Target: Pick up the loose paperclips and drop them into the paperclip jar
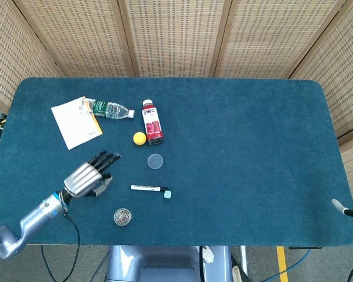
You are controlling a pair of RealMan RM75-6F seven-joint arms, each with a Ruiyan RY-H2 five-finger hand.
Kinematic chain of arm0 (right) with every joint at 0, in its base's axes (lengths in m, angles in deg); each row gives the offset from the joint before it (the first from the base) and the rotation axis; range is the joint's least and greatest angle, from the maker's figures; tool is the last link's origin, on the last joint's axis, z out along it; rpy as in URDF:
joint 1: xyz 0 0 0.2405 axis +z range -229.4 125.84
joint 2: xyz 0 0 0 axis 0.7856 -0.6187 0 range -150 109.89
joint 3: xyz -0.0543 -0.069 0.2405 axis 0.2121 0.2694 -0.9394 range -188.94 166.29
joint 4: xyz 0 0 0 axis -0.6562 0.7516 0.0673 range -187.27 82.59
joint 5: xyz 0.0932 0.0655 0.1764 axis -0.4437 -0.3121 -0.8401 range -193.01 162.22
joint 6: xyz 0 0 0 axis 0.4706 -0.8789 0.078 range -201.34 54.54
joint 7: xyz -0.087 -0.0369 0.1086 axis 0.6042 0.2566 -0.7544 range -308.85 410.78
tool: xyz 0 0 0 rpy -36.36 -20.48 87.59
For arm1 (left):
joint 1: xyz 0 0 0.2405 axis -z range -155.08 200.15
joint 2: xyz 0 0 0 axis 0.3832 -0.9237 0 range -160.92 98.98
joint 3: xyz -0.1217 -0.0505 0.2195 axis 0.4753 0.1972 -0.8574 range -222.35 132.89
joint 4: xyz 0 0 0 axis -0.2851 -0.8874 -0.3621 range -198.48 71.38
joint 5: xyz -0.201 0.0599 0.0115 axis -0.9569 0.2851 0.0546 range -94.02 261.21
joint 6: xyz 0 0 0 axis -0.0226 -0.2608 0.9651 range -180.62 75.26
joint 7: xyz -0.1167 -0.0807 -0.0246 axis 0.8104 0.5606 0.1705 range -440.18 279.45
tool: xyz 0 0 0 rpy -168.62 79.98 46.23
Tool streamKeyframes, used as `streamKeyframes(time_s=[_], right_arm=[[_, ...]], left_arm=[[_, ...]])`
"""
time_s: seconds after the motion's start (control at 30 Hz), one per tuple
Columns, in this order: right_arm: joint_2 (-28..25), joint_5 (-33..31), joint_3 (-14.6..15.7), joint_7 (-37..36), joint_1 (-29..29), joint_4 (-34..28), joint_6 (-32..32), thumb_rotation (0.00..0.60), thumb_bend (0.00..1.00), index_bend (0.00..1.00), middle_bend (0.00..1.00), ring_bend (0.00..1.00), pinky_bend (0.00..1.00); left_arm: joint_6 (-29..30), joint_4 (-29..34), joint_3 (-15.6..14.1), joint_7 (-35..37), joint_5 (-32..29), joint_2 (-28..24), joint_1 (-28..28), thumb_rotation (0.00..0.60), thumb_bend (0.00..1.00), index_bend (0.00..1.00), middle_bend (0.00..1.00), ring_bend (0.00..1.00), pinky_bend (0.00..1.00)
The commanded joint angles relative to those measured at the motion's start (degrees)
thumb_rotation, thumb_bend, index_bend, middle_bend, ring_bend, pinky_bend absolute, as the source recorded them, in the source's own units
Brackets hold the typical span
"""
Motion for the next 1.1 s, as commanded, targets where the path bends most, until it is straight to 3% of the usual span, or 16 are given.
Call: streamKeyframes(time_s=[0.03,0.4,0.9,1.1], right_arm=[[0.0,0.0,0.0,-0.2,0.0,0.1,0.0,0.6,0.0,0.04,0.0,0.0,0.0],[-0.3,0.0,-0.1,-0.9,-0.1,0.2,0.0,0.6,0.0,0.04,0.0,0.0,0.0],[-0.4,0.1,-0.1,-1.5,-0.1,0.3,0.0,0.6,0.0,0.04,0.0,0.0,0.0],[-0.4,0.1,-0.1,-1.5,-0.1,0.4,0.0,0.6,0.0,0.04,0.0,0.0,0.0]], left_arm=[[1.5,5.4,-3.3,-3.3,3.4,-2.5,-1.5,0.6,0.53,0.71,0.0,0.0,0.0],[-0.8,11.6,-5.7,-6.6,7.1,-2.9,-1.2,0.6,0.53,0.71,0.0,0.0,0.0],[-2.1,10.0,-4.6,-5.8,7.2,0.5,-1.1,0.6,0.53,0.71,0.0,0.0,0.0],[-2.7,9.9,-4.4,-6.4,6.9,0.7,-1.2,0.6,0.53,0.55,0.0,0.0,0.0]])
